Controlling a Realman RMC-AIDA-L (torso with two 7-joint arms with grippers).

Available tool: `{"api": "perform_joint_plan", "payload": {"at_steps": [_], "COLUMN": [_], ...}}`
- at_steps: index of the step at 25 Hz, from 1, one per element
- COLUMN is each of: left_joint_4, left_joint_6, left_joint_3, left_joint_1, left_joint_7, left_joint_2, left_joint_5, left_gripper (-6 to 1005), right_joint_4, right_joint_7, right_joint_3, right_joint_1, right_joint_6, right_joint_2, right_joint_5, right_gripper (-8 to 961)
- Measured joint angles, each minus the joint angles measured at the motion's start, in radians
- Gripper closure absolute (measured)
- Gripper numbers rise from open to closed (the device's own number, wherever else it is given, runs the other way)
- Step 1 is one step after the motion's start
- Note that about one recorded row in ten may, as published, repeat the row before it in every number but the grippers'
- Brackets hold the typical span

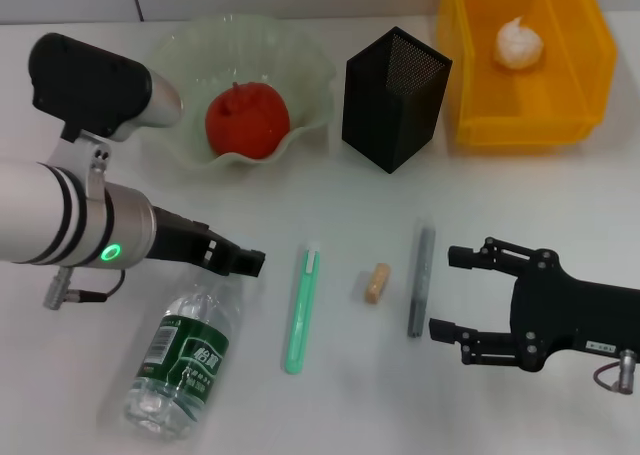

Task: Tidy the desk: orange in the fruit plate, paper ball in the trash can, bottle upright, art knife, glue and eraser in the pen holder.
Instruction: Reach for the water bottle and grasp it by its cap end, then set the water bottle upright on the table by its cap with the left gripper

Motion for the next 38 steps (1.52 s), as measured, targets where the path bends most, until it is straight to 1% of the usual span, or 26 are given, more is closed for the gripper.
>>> {"api": "perform_joint_plan", "payload": {"at_steps": [2,4,7,10,12,19,22,24,25,29,33,38], "left_joint_4": [0.0,-0.027,-0.055,-0.08,-0.079,-0.067,-0.03,0.017,0.042,0.114,0.111,0.102], "left_joint_6": [0.0,-0.001,0.019,0.035,0.037,0.055,0.082,0.096,0.098,0.089,0.079,0.076], "left_joint_3": [0.0,0.02,0.017,0.017,0.022,0.015,-0.007,-0.047,-0.074,-0.197,-0.289,-0.36], "left_joint_1": [0.0,-0.017,-0.043,-0.069,-0.074,-0.085,-0.08,-0.056,-0.038,0.051,0.101,0.138], "left_joint_7": [0.0,0.001,0.007,0.012,0.014,0.073,0.123,0.186,0.229,0.446,0.593,0.731], "left_joint_2": [0.0,0.001,0.003,0.004,0.004,0.005,0.005,0.007,0.008,0.008,0.008,0.009], "left_joint_5": [0.0,0.009,0.005,0.003,0.006,0.002,-0.011,-0.056,-0.091,-0.295,-0.424,-0.505], "left_gripper": [164,165,165,251,309,447,506,545,545,546,548,551], "right_joint_4": [0.001,0.002,0.003,0.003,0.003,0.004,0.004,0.003,0.003,0.0,-0.004,-0.007], "right_joint_7": [0.0,0.002,0.006,0.007,0.008,0.011,0.018,0.023,0.024,0.033,0.044,0.064], "right_joint_3": [0.007,0.015,0.021,0.021,0.022,0.023,0.031,0.041,0.044,0.048,0.048,0.047], "right_joint_1": [0.0,0.0,0.0,-0.001,-0.001,0.0,0.0,0.0,0.0,0.001,0.002,0.008], "right_joint_6": [0.001,0.001,0.001,0.001,-0.002,-0.003,-0.004,-0.007,-0.009,-0.011,-0.011,-0.019], "right_joint_2": [0.0,0.0,0.0,0.0,0.0,0.0,0.0,0.0,0.0,0.0,0.0,0.0], "right_joint_5": [0.0,0.0,0.001,0.001,0.001,0.002,0.003,0.003,0.003,0.003,0.003,0.003], "right_gripper": [115,115,115,115,115,115,116,116,116,116,116,116]}}
